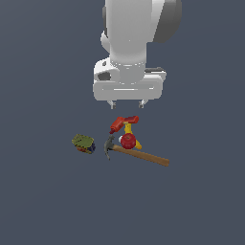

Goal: Pick up a designated object from a clutter of objects.

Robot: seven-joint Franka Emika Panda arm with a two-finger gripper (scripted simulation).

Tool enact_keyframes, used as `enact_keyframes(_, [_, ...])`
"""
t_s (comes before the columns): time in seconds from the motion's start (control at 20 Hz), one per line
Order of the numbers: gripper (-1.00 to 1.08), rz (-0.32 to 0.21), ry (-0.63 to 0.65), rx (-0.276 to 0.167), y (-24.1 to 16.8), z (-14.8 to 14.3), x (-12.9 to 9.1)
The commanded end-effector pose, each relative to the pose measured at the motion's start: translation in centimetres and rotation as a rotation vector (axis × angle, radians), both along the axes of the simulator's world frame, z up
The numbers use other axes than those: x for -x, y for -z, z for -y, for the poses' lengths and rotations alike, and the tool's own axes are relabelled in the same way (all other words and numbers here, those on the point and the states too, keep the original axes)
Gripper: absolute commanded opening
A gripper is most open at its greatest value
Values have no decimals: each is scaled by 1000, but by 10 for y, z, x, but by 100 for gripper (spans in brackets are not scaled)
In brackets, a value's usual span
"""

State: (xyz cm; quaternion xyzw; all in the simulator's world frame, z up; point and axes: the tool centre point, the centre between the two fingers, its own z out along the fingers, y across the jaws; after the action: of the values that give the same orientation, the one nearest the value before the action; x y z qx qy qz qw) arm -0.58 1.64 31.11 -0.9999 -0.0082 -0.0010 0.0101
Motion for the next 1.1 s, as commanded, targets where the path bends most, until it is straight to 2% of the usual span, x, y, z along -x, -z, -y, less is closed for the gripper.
enact_keyframes(0.0, [108,0,0,0,0,0,0])
enact_keyframes(0.3, [108,10,31,3,-5,17,0])
enact_keyframes(0.6, [108,8,24,6,-4,17,0])
enact_keyframes(1.05, [108,-26,-112,42,24,7,9])
